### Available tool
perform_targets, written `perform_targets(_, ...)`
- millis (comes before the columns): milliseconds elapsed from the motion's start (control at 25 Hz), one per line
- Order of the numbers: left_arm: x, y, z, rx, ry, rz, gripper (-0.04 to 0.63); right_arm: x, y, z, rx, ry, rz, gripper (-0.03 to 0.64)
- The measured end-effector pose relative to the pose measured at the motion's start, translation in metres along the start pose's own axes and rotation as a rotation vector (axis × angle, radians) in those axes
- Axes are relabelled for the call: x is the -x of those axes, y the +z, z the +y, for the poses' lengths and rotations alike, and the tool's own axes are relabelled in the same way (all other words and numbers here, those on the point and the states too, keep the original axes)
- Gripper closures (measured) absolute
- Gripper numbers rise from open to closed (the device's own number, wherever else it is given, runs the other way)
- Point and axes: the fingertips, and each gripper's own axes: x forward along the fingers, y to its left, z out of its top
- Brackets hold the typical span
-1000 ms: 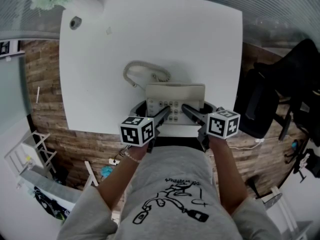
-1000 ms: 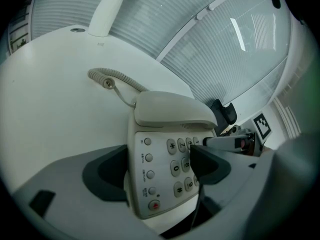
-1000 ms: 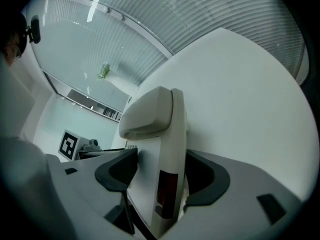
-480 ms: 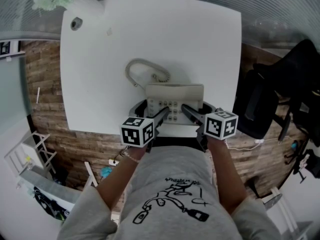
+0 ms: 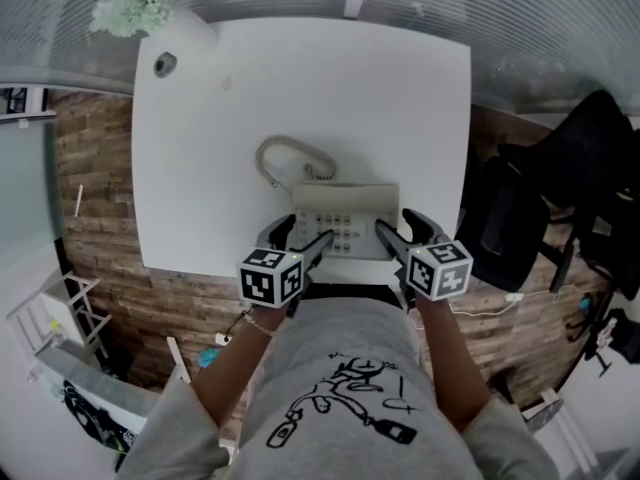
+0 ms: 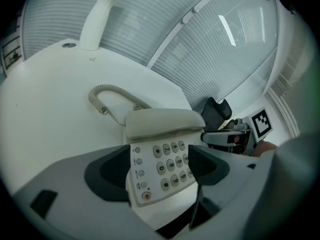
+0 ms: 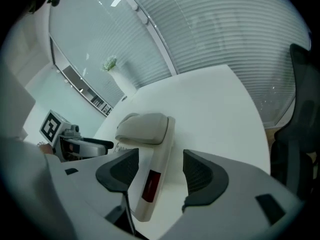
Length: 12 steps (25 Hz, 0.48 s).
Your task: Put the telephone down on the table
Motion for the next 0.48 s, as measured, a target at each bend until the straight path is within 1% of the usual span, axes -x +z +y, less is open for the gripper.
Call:
perform_targets(120,0.011,0.011,-0.015,-0.054,-0.032,-0.041,0.266,0.018,0.017,-0.005,0.089,-0.06,-0.071,0.346)
perform_targets(200,0.018,0.022,-0.026,-0.07,-0.057,-0.083,0.286,0.033,0.033,0.0,0.149,-0.071,-0.144,0.378)
perform_targets(280,0.025,0.032,-0.037,-0.068,-0.084,-0.125,0.31,0.047,0.049,0.011,0.216,-0.074,-0.22,0.415)
perform_targets(360,0.033,0.043,-0.051,-0.087,-0.11,-0.164,0.346,0.06,0.06,0.024,0.262,-0.071,-0.269,0.439)
perform_targets(440,0.042,0.056,-0.067,-0.144,-0.134,-0.209,0.389,0.07,0.07,0.037,0.282,-0.055,-0.304,0.449)
perform_targets(480,0.047,0.063,-0.076,-0.183,-0.143,-0.237,0.399,0.076,0.075,0.045,0.292,-0.044,-0.323,0.454)
